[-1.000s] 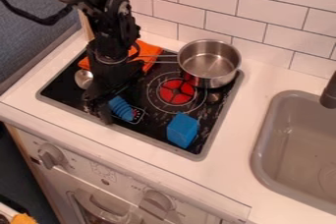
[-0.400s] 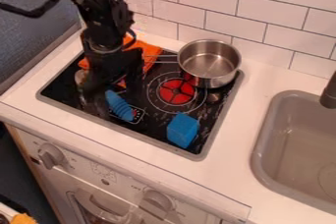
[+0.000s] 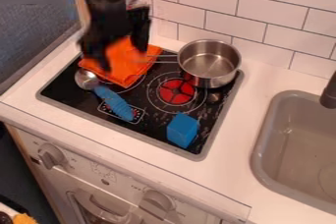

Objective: Take the blue spoon and put it below the orange cloth

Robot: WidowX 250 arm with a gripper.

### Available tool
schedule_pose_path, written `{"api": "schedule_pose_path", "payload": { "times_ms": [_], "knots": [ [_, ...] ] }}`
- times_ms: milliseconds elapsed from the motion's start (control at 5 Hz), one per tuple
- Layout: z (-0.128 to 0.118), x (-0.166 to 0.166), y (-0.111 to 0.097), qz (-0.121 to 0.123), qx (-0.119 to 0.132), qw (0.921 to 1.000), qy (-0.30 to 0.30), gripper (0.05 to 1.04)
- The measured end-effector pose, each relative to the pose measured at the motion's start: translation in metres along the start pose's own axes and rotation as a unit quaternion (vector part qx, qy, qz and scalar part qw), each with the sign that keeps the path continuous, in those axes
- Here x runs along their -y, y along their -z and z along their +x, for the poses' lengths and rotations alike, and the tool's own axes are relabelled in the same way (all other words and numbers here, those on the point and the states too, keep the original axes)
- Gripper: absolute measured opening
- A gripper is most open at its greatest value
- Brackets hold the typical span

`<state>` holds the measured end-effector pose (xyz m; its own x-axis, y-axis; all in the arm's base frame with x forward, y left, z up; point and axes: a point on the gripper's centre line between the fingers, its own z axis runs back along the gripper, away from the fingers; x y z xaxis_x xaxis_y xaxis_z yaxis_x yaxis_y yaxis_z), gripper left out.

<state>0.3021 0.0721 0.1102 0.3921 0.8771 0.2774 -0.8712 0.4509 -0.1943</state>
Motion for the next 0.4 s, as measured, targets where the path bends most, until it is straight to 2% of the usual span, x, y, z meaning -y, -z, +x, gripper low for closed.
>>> {"api": "schedule_pose_path", "payload": {
  "times_ms": [200,400],
  "knots": [
    [0.005,0.008,-0.028,-0.012,-0.004,0.9995,0.028,0.999],
    [0.002,0.011,-0.041,-0.023,-0.013,0.999,0.035,0.999]
  ]
}}
